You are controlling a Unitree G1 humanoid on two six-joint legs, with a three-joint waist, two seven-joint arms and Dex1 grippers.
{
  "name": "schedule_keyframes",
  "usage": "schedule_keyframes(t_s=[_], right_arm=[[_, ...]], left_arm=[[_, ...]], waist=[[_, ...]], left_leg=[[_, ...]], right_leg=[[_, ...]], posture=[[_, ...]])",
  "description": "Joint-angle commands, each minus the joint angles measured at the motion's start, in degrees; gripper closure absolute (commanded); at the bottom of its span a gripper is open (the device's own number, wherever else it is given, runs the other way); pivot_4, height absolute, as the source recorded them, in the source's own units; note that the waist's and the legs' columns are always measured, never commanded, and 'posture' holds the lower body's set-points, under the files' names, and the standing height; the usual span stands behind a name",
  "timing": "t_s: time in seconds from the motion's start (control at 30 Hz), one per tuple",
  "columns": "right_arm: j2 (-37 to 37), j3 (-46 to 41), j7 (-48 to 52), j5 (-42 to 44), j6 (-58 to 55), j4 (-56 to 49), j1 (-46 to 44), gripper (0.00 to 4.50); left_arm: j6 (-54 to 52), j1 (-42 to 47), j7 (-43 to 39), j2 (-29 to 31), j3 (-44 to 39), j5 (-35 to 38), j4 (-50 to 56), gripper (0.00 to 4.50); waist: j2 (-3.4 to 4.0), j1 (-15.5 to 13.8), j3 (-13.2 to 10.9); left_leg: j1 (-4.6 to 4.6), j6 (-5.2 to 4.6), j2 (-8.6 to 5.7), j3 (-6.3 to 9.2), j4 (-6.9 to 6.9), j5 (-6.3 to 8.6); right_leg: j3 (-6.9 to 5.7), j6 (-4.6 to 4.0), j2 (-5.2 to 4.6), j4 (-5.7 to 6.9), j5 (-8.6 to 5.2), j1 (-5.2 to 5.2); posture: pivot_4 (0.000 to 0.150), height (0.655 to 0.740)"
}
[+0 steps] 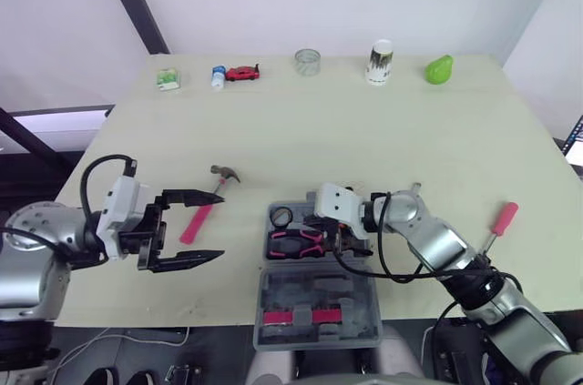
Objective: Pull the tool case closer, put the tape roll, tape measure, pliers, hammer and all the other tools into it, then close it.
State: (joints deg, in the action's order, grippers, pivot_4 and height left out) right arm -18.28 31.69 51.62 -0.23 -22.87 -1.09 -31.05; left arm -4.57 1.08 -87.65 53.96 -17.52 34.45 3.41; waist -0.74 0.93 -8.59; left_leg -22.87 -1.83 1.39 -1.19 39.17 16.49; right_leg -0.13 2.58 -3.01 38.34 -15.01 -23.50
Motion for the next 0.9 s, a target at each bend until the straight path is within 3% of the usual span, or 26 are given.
schedule_keyframes(t_s=[0.03,0.37,0.73,0.9], right_arm=[[1.0,-0.4,0.6,0.6,2.2,0.1,0.0,4.48],[3.0,-1.1,0.8,0.8,2.8,5.2,1.0,4.48],[3.0,0.9,-0.1,-3.9,4.8,20.3,1.8,4.48],[3.9,3.4,0.3,-5.7,2.3,28.6,3.3,4.48]], left_arm=[[1.0,-0.6,-0.3,-0.1,-1.7,0.5,0.3,0.00],[2.4,-0.9,-0.7,-0.4,-1.6,0.4,-0.6,0.00],[3.8,-1.0,-0.3,-1.0,-1.3,0.1,-1.6,0.00],[3.8,-1.4,0.6,-1.8,-1.2,-0.2,-0.8,0.00]], waist=[[0.00,0.0,0.0],[0.00,0.0,0.0],[-0.05,0.0,0.1],[0.02,0.1,0.2]], left_leg=[[0.00,0.00,0.00,0.00,0.00,0.00],[0.00,0.00,0.01,0.00,0.00,0.00],[0.13,0.00,0.01,-0.02,0.00,0.00],[0.87,0.01,0.04,-0.07,-0.04,0.00]], right_leg=[[0.00,0.00,0.00,0.00,0.00,0.00],[0.00,0.00,0.00,0.00,0.00,0.00],[0.02,0.00,-0.01,0.06,0.00,0.05],[0.11,-0.05,0.00,0.35,-0.02,0.52]], posture=[[0.150,0.7400],[0.150,0.7400],[0.150,0.7400],[0.150,0.7400]])
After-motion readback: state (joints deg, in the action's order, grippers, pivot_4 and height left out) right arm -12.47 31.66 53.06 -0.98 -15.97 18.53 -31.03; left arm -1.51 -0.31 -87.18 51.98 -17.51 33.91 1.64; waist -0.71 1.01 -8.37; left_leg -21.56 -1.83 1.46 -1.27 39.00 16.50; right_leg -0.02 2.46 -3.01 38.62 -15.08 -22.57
